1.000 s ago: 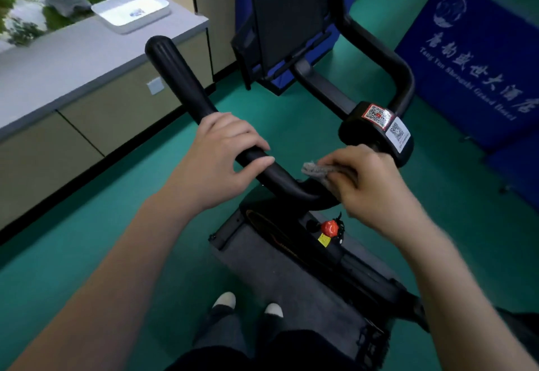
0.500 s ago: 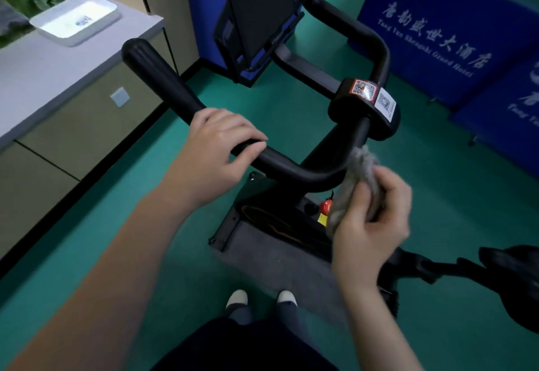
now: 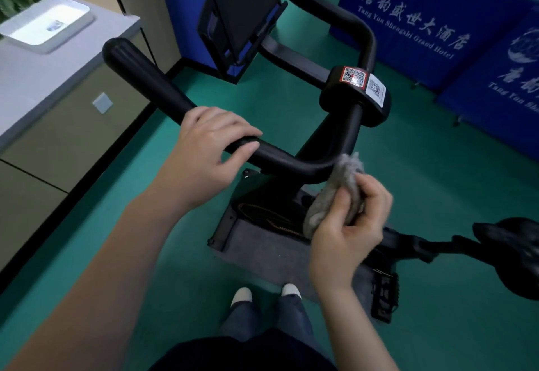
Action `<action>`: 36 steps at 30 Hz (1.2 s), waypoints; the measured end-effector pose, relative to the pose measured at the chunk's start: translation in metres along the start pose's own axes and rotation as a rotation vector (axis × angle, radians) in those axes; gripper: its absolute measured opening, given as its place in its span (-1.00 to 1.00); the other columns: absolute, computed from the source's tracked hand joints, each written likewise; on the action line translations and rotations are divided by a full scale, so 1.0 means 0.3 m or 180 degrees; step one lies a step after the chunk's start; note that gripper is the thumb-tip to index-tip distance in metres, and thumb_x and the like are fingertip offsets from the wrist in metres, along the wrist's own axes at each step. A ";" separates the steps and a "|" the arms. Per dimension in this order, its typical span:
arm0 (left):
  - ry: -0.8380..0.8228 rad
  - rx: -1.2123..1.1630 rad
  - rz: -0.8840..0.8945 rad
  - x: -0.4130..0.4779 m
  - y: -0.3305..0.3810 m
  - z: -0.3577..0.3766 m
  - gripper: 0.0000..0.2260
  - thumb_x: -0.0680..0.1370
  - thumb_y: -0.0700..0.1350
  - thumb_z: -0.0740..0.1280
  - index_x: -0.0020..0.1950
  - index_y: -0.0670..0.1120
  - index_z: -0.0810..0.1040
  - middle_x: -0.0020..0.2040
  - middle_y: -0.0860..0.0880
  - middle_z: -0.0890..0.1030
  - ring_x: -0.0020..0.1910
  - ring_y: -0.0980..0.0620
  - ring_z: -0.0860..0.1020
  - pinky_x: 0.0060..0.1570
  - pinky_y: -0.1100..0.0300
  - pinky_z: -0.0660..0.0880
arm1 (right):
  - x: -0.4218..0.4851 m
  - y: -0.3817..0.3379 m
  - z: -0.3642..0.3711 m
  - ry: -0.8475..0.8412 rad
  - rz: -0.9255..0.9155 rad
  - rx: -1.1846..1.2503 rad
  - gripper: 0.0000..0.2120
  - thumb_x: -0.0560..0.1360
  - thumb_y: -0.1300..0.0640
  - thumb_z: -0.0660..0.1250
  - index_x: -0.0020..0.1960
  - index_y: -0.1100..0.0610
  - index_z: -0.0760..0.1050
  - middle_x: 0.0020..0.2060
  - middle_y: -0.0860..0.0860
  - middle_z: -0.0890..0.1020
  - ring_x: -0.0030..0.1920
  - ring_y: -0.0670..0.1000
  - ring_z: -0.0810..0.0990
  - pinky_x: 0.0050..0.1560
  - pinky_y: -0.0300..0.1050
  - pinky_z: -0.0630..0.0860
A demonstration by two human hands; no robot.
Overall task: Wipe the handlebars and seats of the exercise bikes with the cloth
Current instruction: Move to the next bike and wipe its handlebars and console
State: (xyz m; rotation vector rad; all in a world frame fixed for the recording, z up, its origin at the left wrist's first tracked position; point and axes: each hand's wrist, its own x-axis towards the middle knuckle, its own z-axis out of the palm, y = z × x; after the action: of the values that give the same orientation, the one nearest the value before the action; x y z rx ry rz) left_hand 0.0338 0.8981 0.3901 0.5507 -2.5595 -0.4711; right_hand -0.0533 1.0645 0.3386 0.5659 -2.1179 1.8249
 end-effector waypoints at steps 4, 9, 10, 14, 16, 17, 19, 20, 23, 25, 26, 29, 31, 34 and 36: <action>-0.0017 0.0002 0.0017 -0.001 0.001 -0.002 -0.77 0.54 -0.01 0.24 0.06 -0.06 0.62 -0.02 0.07 0.60 0.06 0.01 0.50 0.22 0.26 0.09 | 0.052 0.019 0.030 0.0229 0.0419 0.0060 -0.81 0.53 0.39 0.20 0.07 0.17 0.43 0.00 0.10 0.45 0.06 0.10 0.50 0.17 0.07 0.45; 0.0006 0.0038 -0.0007 -0.001 0.005 0.004 -0.75 0.54 0.01 0.23 0.06 -0.06 0.62 -0.02 0.07 0.60 0.06 0.02 0.49 0.22 0.26 0.08 | -0.047 -0.019 0.069 0.0154 0.0665 0.0399 -0.72 0.50 0.32 0.22 0.03 -0.05 0.35 -0.01 0.14 0.46 0.03 0.07 0.48 0.13 -0.08 0.44; 0.0015 0.0054 -0.0015 0.000 0.007 0.005 -0.75 0.54 0.02 0.23 0.06 -0.06 0.62 -0.02 0.07 0.60 0.06 0.02 0.49 0.23 0.24 0.09 | -0.074 -0.028 0.072 0.0081 0.0727 0.0467 -0.72 0.49 0.31 0.23 0.02 -0.06 0.35 -0.02 0.15 0.45 0.02 0.11 0.48 0.11 -0.05 0.44; 0.0012 0.0157 -0.0030 0.002 0.012 0.009 -0.76 0.53 0.01 0.24 0.05 -0.06 0.62 -0.02 0.07 0.60 0.06 0.01 0.51 0.23 0.18 0.12 | -0.137 -0.062 0.100 -0.0180 0.1191 0.0745 -0.75 0.50 0.34 0.27 -0.02 0.00 0.36 -0.06 0.15 0.46 -0.03 0.09 0.49 0.01 -0.10 0.47; 0.0001 0.0144 -0.0033 0.003 0.012 0.007 -0.76 0.53 0.01 0.24 0.05 -0.06 0.62 -0.02 0.07 0.60 0.06 0.01 0.51 0.23 0.20 0.11 | -0.134 -0.066 0.093 -0.0133 0.1506 0.0929 -0.74 0.51 0.38 0.28 -0.02 0.04 0.37 -0.09 0.07 0.48 -0.08 -0.04 0.49 -0.06 -0.26 0.45; -0.0014 0.0125 -0.0034 0.002 0.011 0.006 -0.77 0.53 0.00 0.24 0.05 -0.06 0.62 -0.02 0.07 0.60 0.06 0.01 0.51 0.23 0.21 0.10 | -0.126 -0.062 0.082 -0.0053 0.1605 0.0964 -0.75 0.51 0.39 0.28 -0.02 0.05 0.38 -0.10 0.03 0.49 -0.10 -0.10 0.49 -0.07 -0.30 0.44; -0.0034 0.0098 -0.0038 0.000 0.008 0.005 -0.77 0.54 0.00 0.24 0.06 -0.05 0.61 -0.02 0.08 0.59 0.06 0.01 0.50 0.24 0.21 0.10 | -0.105 -0.052 0.056 0.0170 0.1640 0.0961 -0.77 0.52 0.38 0.27 -0.03 0.07 0.38 -0.11 0.01 0.49 -0.12 -0.13 0.49 -0.06 -0.28 0.45; -0.0034 0.0093 -0.0040 0.000 0.008 0.006 -0.77 0.54 0.00 0.23 0.06 -0.05 0.61 -0.02 0.08 0.59 0.06 0.01 0.50 0.24 0.20 0.10 | -0.096 -0.050 0.049 0.0256 0.1583 0.0942 -0.77 0.52 0.39 0.27 -0.03 0.08 0.37 -0.11 0.03 0.48 -0.11 -0.09 0.48 -0.05 -0.24 0.46; -0.0030 0.0092 -0.0036 -0.002 0.007 0.008 -0.76 0.54 0.00 0.23 0.06 -0.06 0.61 -0.01 0.06 0.59 0.06 0.01 0.50 0.24 0.21 0.10 | -0.093 -0.058 0.070 0.0297 0.1336 0.0803 -0.71 0.51 0.42 0.27 -0.06 0.03 0.37 -0.07 0.11 0.45 -0.05 0.03 0.46 -0.02 -0.21 0.46; -0.0046 0.0083 -0.0014 -0.001 0.004 0.006 -0.76 0.54 -0.01 0.24 0.07 -0.06 0.62 -0.01 0.07 0.59 0.06 0.01 0.49 0.23 0.22 0.09 | -0.110 -0.067 0.102 0.0255 0.1292 0.0755 -0.66 0.49 0.43 0.29 -0.07 -0.01 0.37 -0.05 0.13 0.45 -0.05 0.03 0.47 -0.02 -0.21 0.46; -0.0057 0.0077 0.0003 -0.001 0.001 0.004 -0.76 0.54 -0.01 0.24 0.08 -0.06 0.62 -0.01 0.07 0.59 0.07 0.02 0.49 0.23 0.24 0.09 | -0.121 -0.071 0.117 0.0230 0.1306 0.0768 -0.65 0.48 0.43 0.30 -0.07 -0.03 0.38 -0.05 0.13 0.45 -0.05 0.02 0.48 -0.02 -0.19 0.45; -0.0087 0.0043 0.0062 -0.002 -0.009 0.000 -0.77 0.55 -0.05 0.22 0.10 -0.07 0.62 0.00 0.07 0.59 0.07 0.02 0.49 0.22 0.25 0.09 | -0.153 -0.086 0.152 0.0119 0.1306 0.0875 -0.61 0.47 0.42 0.31 -0.08 -0.08 0.39 -0.05 0.12 0.47 -0.06 0.02 0.51 -0.03 -0.16 0.46; -0.0096 0.0022 0.0090 -0.002 -0.012 0.000 -0.76 0.56 -0.09 0.21 0.10 -0.08 0.62 0.00 0.06 0.60 0.06 0.03 0.48 0.21 0.25 0.10 | -0.173 -0.106 0.188 0.0014 0.1312 0.0957 -0.60 0.47 0.43 0.32 -0.10 -0.10 0.41 -0.05 0.13 0.48 -0.05 0.02 0.53 -0.03 -0.15 0.49; -0.0129 0.0016 0.0108 0.001 -0.020 -0.005 -0.76 0.56 -0.12 0.20 0.11 -0.08 0.62 0.02 0.06 0.61 0.07 0.05 0.48 0.20 0.24 0.11 | -0.200 -0.143 0.254 -0.0151 0.1485 0.1110 -0.67 0.46 0.43 0.32 -0.11 -0.01 0.44 -0.06 0.15 0.50 -0.03 0.03 0.55 -0.02 -0.12 0.51; -0.0157 -0.0026 0.0090 0.001 -0.025 -0.010 -0.75 0.57 -0.11 0.19 0.12 -0.07 0.62 0.03 0.07 0.61 0.08 0.04 0.50 0.20 0.24 0.12 | -0.210 -0.148 0.268 -0.0212 0.1668 0.1175 -0.71 0.47 0.42 0.32 -0.11 0.03 0.44 -0.06 0.16 0.51 -0.03 0.05 0.56 -0.02 -0.12 0.53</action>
State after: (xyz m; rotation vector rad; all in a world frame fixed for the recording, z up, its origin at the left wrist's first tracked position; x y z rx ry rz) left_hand 0.0372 0.8909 0.3895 0.5051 -2.6076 -0.4908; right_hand 0.0261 0.9864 0.3356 0.1459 -2.1198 2.5429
